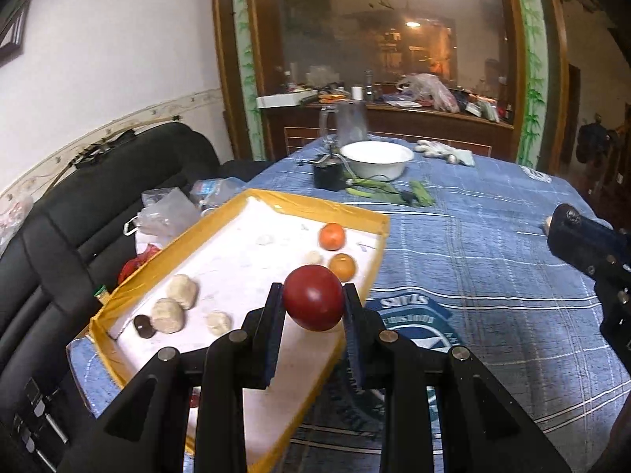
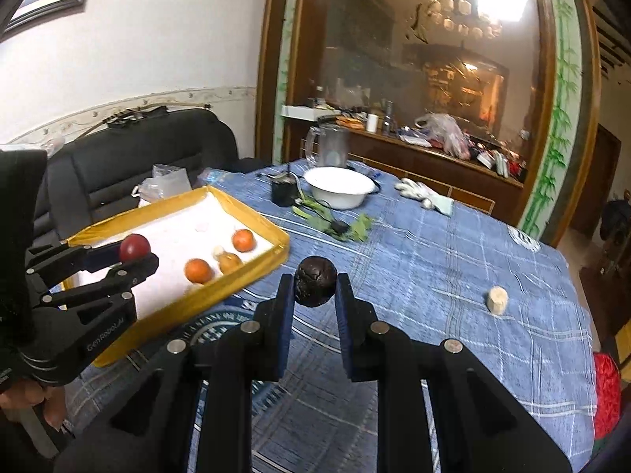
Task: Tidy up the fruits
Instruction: 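Carry the held dark ball and red date over the yellow tray, then lower the dark ball and red date into the tray and open both tools, then withdraw both open tools from the tray back over the table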
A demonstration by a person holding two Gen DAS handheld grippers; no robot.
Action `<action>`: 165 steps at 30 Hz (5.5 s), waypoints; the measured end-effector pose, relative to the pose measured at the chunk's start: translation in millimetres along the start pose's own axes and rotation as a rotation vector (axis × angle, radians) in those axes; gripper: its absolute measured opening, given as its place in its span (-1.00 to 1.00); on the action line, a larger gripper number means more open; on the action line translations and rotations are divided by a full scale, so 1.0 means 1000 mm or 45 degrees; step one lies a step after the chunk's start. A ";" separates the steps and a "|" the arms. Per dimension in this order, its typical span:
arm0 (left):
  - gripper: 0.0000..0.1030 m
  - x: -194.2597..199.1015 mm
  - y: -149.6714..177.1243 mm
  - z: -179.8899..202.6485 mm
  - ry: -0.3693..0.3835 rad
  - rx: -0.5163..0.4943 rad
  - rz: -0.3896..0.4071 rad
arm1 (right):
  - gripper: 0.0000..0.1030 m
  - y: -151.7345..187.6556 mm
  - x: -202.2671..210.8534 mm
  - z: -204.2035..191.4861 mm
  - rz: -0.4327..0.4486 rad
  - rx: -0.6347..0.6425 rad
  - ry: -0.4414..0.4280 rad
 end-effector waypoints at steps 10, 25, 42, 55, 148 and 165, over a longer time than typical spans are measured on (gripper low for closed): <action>-0.46 -0.002 0.010 -0.032 -0.088 0.052 -0.025 | -0.57 -0.014 -0.002 -0.036 0.040 0.050 -0.104; -0.46 -0.010 0.025 -0.074 -0.198 0.155 -0.080 | -0.56 -0.021 -0.018 -0.077 0.050 0.115 -0.237; -0.47 -0.031 0.032 -0.094 -0.242 0.224 -0.150 | -0.56 -0.019 -0.053 -0.095 -0.016 0.126 -0.292; -0.47 -0.041 0.033 -0.102 -0.253 0.271 -0.191 | -0.56 -0.026 -0.074 -0.111 -0.050 0.150 -0.334; 0.34 -0.072 0.049 -0.113 -0.190 0.384 -0.361 | 0.40 -0.016 -0.189 -0.136 -0.312 0.177 -0.440; 0.39 -0.023 0.018 -0.057 -0.025 0.243 -0.137 | 0.70 -0.014 -0.105 -0.030 -0.204 0.025 -0.178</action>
Point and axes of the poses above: each gripper's, at about its wrist camera, not at the fingertips, and x roughly against the way its jaws point, z to its right, y to its underside, the point moved 7 cm from there along -x, roughly the way its jaws point, and after that the axes turned 10 degrees about -x, right-handed, at the moved point
